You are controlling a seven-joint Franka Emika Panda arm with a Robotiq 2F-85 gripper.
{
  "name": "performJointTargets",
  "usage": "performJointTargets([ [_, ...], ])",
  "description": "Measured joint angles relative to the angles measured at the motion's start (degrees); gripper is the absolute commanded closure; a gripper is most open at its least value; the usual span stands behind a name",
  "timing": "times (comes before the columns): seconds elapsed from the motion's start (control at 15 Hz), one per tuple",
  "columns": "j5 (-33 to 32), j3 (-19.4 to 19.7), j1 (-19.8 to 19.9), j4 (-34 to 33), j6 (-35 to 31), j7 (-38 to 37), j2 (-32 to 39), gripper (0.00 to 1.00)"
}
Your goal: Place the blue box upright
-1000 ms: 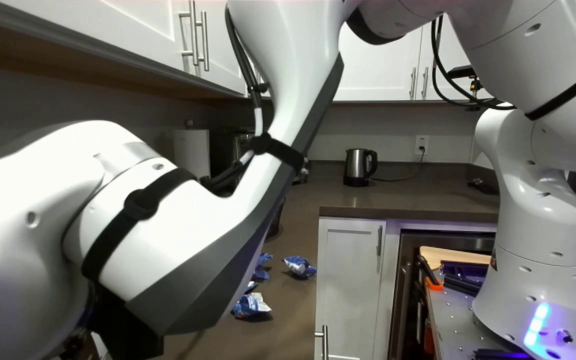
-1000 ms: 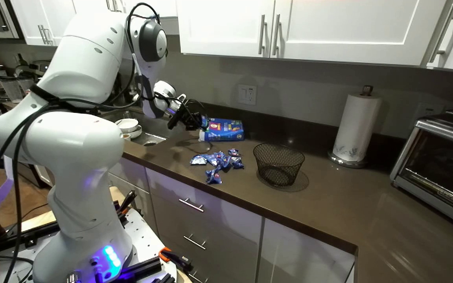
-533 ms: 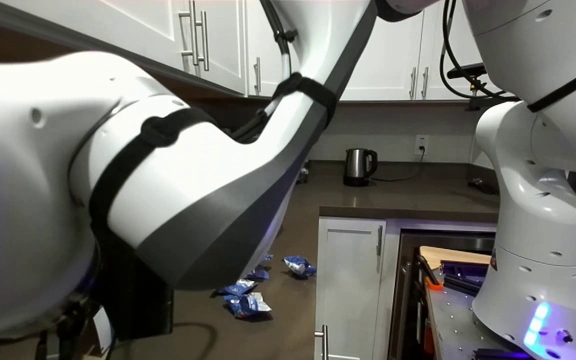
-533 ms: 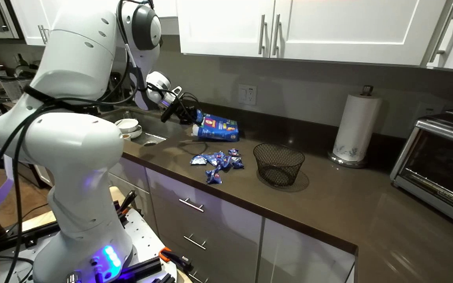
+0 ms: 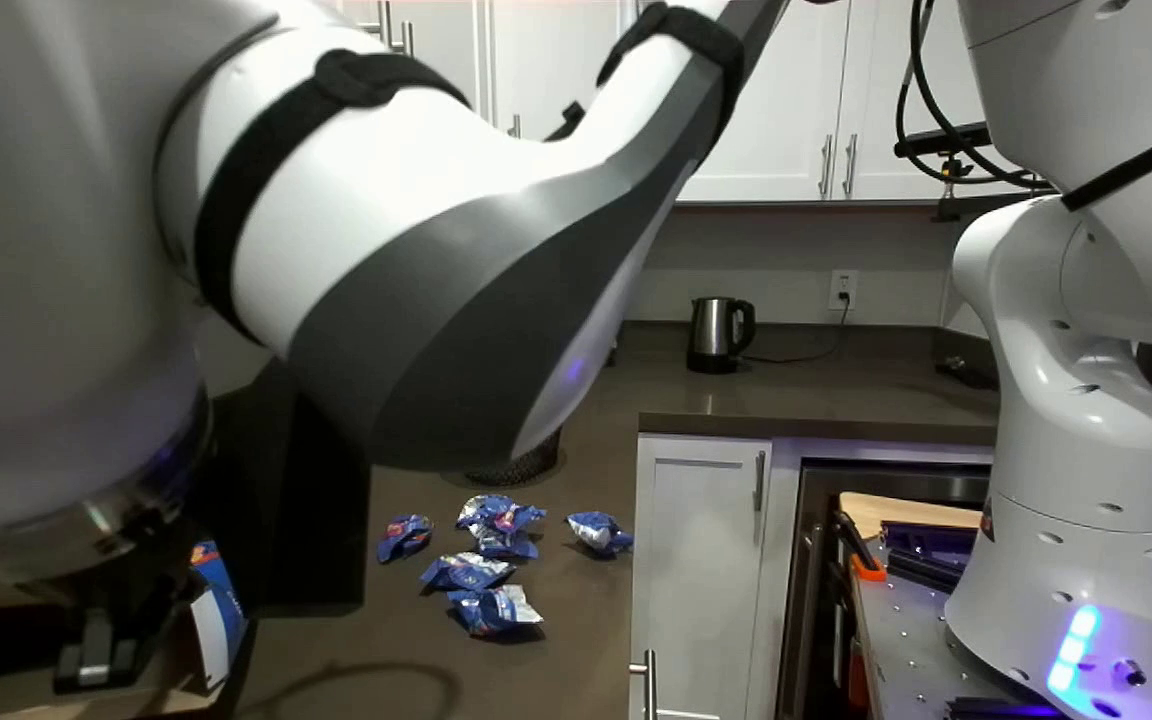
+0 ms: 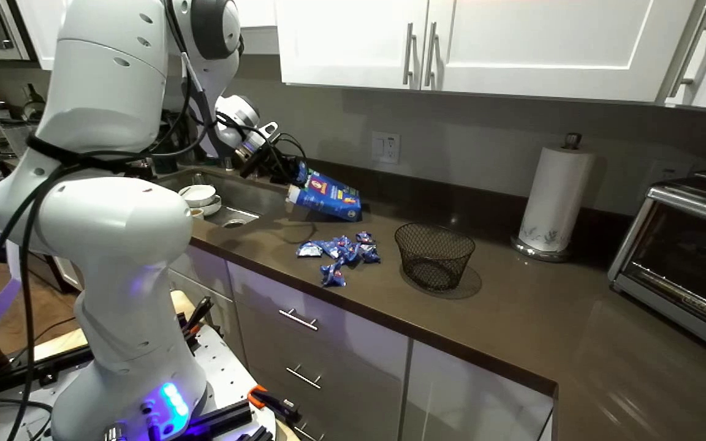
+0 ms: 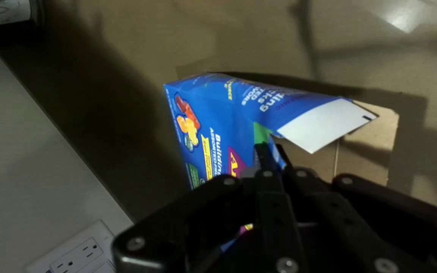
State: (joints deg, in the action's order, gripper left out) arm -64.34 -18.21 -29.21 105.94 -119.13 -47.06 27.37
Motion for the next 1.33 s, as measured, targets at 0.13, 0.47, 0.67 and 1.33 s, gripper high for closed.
performJointTargets([
  [0.13,1.46,-0.66,-0.11,1.2,-0.13,0.07,-1.34,1.0],
  [0.47,6.06,-2.54,-0.28,3.99,-0.74,0.08,-5.03,1.0],
  [0.67,9.29,-3.62,-0.33,5.13,-1.78,0.08,-7.33,1.0],
  [1.33,20.81,-4.54,-0.35,10.79,-4.93,-0.62,-15.99,1.0],
])
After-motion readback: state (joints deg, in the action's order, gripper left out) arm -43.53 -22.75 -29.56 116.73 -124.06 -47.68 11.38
